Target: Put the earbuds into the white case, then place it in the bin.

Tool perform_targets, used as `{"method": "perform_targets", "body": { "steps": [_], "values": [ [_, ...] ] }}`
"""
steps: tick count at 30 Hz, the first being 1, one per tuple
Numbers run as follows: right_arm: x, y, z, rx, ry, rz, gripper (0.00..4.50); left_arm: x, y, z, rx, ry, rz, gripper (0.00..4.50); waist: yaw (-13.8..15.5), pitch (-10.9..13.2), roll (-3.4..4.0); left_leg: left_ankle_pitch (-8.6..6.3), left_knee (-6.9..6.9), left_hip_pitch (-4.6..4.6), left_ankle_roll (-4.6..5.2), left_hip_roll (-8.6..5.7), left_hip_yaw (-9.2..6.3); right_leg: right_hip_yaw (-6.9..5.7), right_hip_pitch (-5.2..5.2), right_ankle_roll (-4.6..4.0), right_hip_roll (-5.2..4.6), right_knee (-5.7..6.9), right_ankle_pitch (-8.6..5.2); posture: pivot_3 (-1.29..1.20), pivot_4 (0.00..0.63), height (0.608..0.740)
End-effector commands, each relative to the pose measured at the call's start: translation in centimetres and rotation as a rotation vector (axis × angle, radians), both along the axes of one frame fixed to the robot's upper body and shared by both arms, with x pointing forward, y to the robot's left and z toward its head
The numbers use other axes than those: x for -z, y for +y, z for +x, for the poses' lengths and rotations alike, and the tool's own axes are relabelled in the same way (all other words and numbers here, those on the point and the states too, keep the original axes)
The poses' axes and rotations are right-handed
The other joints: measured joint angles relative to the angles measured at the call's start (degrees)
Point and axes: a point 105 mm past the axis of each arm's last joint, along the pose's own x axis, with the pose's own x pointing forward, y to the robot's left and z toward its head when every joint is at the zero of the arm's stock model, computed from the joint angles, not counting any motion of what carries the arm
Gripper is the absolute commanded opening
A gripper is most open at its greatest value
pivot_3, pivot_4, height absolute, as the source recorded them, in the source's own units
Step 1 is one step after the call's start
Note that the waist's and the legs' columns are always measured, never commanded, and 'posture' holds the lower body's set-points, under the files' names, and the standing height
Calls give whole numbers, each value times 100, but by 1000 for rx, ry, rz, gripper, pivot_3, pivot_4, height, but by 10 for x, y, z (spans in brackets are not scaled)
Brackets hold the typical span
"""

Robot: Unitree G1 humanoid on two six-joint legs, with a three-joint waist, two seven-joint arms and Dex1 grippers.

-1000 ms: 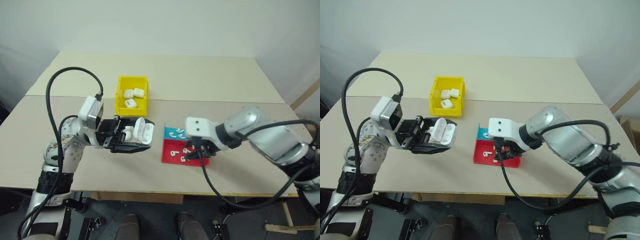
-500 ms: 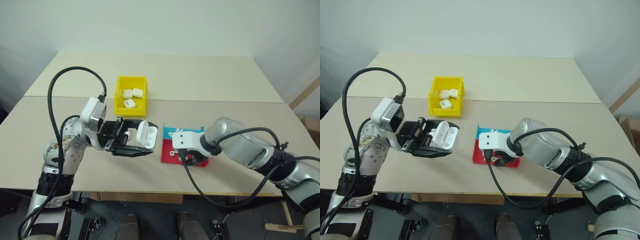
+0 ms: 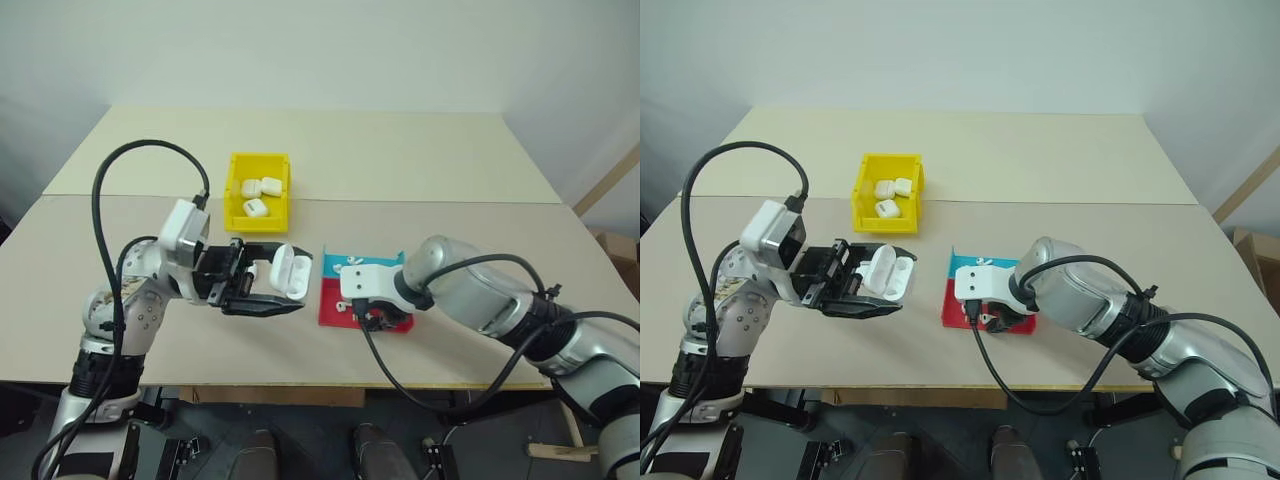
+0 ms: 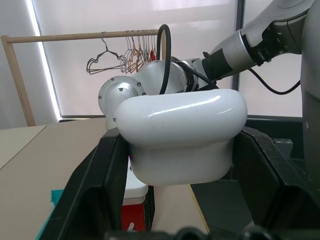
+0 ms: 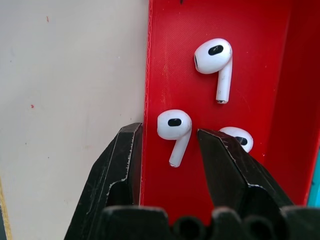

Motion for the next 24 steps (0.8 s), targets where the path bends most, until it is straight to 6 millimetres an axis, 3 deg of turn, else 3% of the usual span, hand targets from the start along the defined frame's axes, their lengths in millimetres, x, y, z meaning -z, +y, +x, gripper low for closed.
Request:
{"method": "perform_targets", "body": {
  "steps": [1,8,11,14,19,24],
  "values": [
    [-11,3,5,-12,-44,21,2166,-8,3,-5,3,-40,-6,2803,0,0,0,0,0,0,0,0,0,0,0,0,0,0,0,0,150,740],
    [-8,3,4,-23,-30,22,2166,-5,4,-5,-1,-38,2,2803,-2,0,0,0,0,1,0,0,0,0,0,0,1,0,0,0,150,740],
    [-6,3,2,-25,-23,19,1563,-5,4,-6,-3,-37,5,2803,-3,0,0,0,0,1,0,0,0,0,0,0,1,0,0,0,150,740],
    [-5,2,0,-22,-10,25,647,-4,5,-6,-4,-34,8,2803,-4,-1,1,0,0,3,0,0,0,0,1,0,1,1,0,0,150,740],
    [-16,1,-4,17,8,98,620,-2,6,-6,-1,-30,15,2803,-2,0,1,0,0,1,0,0,0,-1,1,-1,1,1,0,0,150,740],
    [-48,-1,-12,117,62,302,620,-4,8,-4,6,-27,10,2803,1,0,1,0,0,-3,0,0,-2,-1,-1,-1,0,0,1,0,150,740]
  ]
}}
